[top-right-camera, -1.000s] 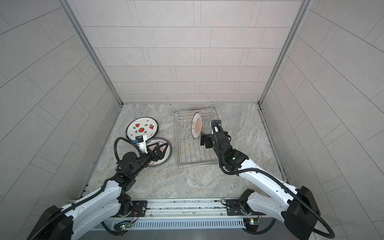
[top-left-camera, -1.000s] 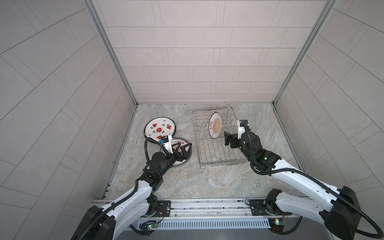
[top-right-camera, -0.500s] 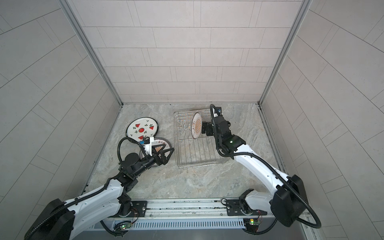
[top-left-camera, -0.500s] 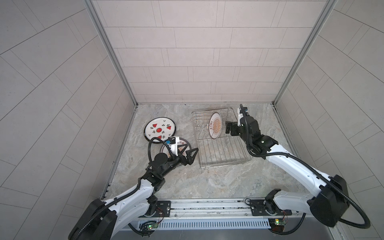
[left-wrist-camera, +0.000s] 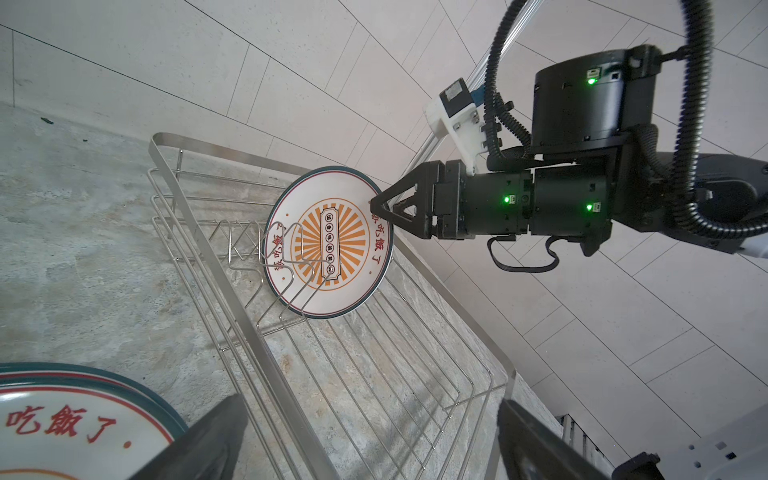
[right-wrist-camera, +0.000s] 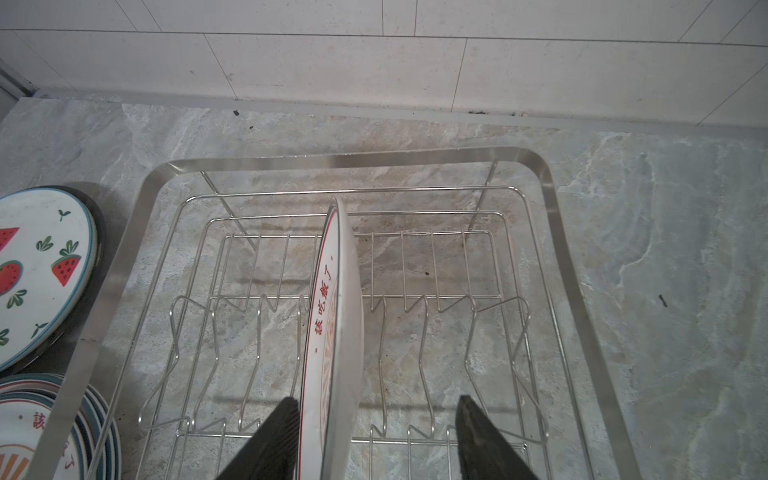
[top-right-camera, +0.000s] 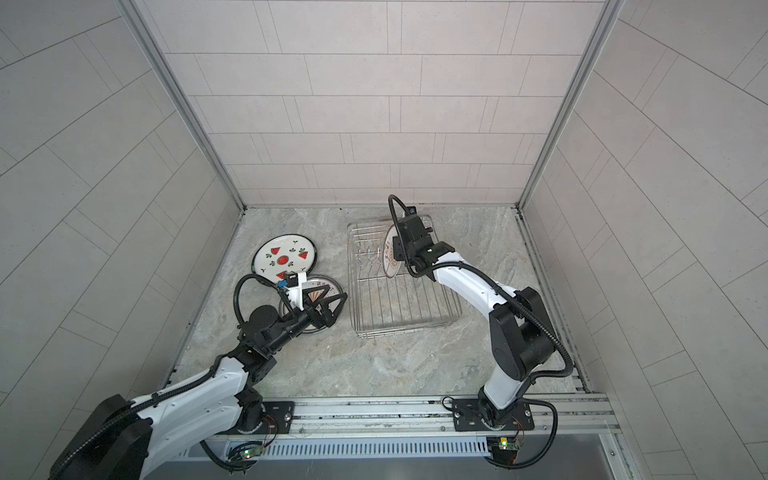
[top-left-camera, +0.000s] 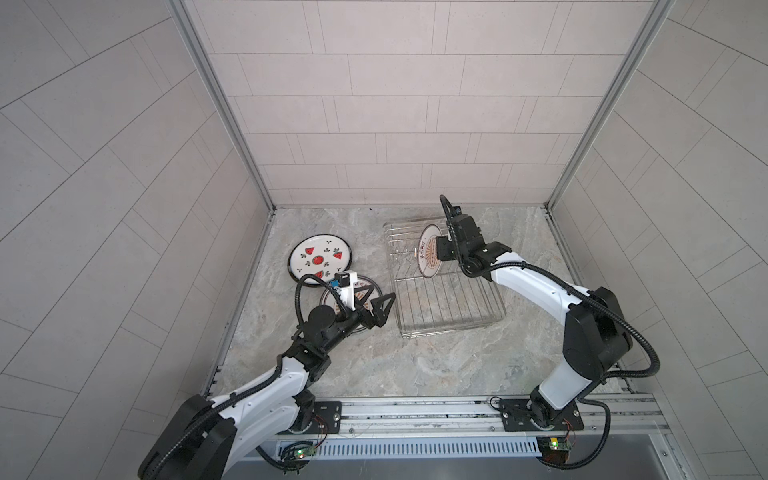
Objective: Unload the plates from the dish rack
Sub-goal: 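Open the left gripper off the stack while the right reaches the last rack plate, then close the right gripper on the last sunburst plate's top rim and lift it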
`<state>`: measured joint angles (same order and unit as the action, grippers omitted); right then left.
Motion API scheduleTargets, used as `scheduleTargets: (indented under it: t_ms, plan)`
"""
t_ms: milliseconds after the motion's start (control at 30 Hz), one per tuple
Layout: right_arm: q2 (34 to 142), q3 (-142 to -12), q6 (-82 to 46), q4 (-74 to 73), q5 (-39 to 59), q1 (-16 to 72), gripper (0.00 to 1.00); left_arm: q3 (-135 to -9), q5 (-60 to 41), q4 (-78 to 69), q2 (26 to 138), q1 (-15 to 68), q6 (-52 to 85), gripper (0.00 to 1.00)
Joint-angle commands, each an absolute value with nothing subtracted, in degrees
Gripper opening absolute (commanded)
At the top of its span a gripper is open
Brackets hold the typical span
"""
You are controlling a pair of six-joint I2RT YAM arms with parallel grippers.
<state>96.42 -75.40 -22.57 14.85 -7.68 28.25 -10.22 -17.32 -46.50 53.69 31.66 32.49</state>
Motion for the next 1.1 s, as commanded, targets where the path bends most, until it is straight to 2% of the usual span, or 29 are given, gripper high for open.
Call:
scheduleTargets:
  t_ms: [0, 100, 233, 333, 433, 633, 1067]
  plan:
    - [99.21, -78.38, -23.53, 17.27, -7.98, 28.60, 0.47, -10.48, -16.70, -48.68, 53.87, 31.94, 31.64, 1.00]
    - [101.95, -80.56, -23.82, 18.46, -9.57, 29.37, 0.33, -10.55, -16.70, -48.76, 54.36, 31.94, 31.85, 1.00]
    - [104.49, -83.64, -24.17, 21.30, -16.23, 31.35, 0.25, -10.55, -16.54, -49.40, 55.17, 31.93, 32.19, 1.00]
    - [105.28, -83.94, -25.02, 21.46, -17.75, 31.68, 0.24, -10.55, -15.62, -49.48, 55.75, 31.99, 33.28, 1.00]
    - [105.80, -83.67, -25.14, 21.18, -18.12, 31.73, 0.14, -10.56, -15.87, -50.19, 56.41, 31.99, 33.98, 1.00]
    - [105.48, -83.63, -25.30, 20.84, -18.00, 31.91, 0.15, -10.51, -15.01, -50.93, 57.39, 31.91, 33.96, 1.00]
    - [95.99, -78.99, -23.36, 16.40, -21.45, 33.90, 0.13, -9.66, -12.59, -50.46, 55.39, 31.92, 33.79, 1.00]
